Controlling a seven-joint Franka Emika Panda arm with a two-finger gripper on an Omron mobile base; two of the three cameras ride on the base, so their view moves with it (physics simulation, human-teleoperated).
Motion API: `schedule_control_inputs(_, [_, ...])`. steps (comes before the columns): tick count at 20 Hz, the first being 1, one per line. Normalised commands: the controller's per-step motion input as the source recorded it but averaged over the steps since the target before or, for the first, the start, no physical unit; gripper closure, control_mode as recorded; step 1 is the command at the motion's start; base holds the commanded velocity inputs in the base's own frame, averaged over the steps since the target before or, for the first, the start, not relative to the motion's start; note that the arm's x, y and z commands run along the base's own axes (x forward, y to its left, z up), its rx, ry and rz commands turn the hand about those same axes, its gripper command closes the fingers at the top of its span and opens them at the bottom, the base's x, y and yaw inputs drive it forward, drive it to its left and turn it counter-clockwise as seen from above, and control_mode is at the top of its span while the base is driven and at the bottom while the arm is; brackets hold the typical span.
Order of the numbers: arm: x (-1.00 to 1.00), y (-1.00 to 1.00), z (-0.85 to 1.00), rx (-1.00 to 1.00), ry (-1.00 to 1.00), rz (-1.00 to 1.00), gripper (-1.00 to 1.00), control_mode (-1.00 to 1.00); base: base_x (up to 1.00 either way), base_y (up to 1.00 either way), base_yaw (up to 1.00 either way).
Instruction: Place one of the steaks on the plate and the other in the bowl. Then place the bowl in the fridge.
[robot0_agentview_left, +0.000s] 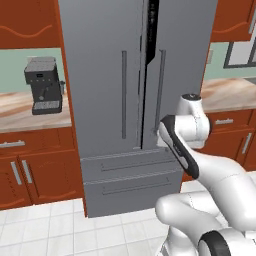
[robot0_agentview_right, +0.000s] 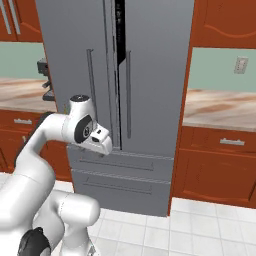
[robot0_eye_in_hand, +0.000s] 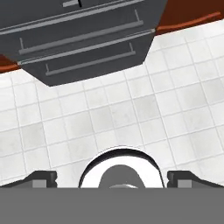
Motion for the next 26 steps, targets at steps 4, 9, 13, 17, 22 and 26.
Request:
schedule_control_inputs(4, [0.95, -0.67, 0.07, 0.00, -0.42, 0.21, -1.00, -1.00, 0.00, 0.00, 0.00])
schedule_control_inputs(9, [0.89, -0.29, 0.05, -0.07, -0.47, 0.19, -1.00, -1.00, 0.00, 0.00, 0.00])
schedule_control_inputs(13, [0.77, 0.19, 0.46, -0.14, -0.07, 0.03, -1.00, -1.00, 0.00, 0.00, 0.00])
schedule_control_inputs(17, [0.74, 0.17, 0.60, -0.07, 0.19, -0.09, -1.00, -1.00, 0.00, 0.00, 0.00])
schedule_control_inputs(22, [0.26, -0.03, 0.06, 0.02, 0.03, -0.01, -1.00, -1.00, 0.00, 0.00, 0.00])
schedule_control_inputs(26, [0.65, -0.14, -0.04, 0.00, -0.01, 0.00, -1.00, -1.00, 0.00, 0.00, 0.00])
